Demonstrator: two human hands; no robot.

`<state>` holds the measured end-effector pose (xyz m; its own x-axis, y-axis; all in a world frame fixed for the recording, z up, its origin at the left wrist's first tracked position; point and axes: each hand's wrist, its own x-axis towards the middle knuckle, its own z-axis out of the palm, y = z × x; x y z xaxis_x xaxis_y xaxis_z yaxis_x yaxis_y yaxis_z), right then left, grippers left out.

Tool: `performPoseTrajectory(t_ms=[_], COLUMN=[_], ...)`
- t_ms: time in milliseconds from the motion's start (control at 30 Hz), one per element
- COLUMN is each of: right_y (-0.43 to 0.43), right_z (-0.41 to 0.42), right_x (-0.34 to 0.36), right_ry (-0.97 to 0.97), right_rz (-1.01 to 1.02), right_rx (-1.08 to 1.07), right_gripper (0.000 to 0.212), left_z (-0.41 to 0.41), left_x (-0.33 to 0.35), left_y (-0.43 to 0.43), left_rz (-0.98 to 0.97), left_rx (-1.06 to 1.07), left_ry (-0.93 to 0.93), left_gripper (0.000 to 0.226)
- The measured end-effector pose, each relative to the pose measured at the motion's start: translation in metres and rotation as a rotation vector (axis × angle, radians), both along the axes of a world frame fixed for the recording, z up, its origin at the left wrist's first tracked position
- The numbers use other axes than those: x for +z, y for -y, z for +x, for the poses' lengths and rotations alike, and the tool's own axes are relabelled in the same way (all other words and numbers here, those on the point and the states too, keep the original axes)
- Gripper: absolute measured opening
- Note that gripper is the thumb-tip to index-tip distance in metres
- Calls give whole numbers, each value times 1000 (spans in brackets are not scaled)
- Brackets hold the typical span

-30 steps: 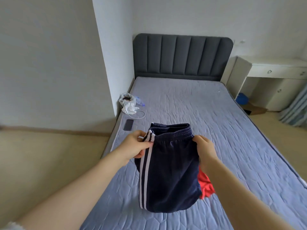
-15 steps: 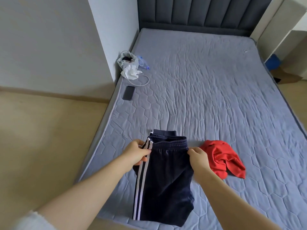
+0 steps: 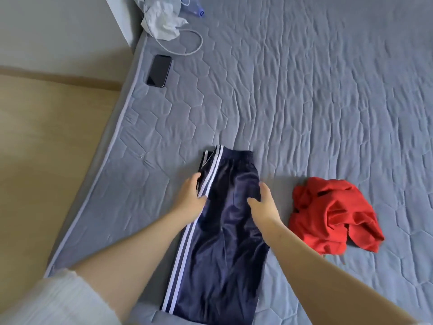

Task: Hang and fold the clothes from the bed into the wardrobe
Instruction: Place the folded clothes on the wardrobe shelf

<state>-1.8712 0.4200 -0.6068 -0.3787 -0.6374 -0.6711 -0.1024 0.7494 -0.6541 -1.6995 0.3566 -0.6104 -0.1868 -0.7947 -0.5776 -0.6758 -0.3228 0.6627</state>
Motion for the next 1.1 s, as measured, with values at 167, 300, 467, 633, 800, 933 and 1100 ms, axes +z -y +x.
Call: performPoseTrajectory(t_ms=[167, 300, 467, 633, 800, 933, 1100], right_y=[-41, -78, -125, -161, -183, -196, -212], right_z=[26, 46, 53, 63, 64, 66, 65], right_x=[-43, -59, -75, -92, -105, -109, -108], right_ry=[-36, -49, -256, -277, -71, 11, 61], right_rz=[134, 198, 263, 370, 458, 507, 565], right_rx=[187, 351, 182, -210, -279, -218, -198], right_gripper=[60, 60, 57, 60, 13, 11, 13], left_z=[18, 38, 49, 68, 79, 89, 100], left_x=[-47, -66, -82, -106, -111, -109, -108], left_y=[-51, -89, -117, -146, -163, -174, -184], left_rz=[-37, -35, -127, 235, 337, 433, 533], left_rx=[-327, -528, -169, 138, 173, 178, 156], left_ry=[99, 251, 357, 349, 369, 320, 385], left_gripper=[60, 60, 57, 66, 48, 34, 48])
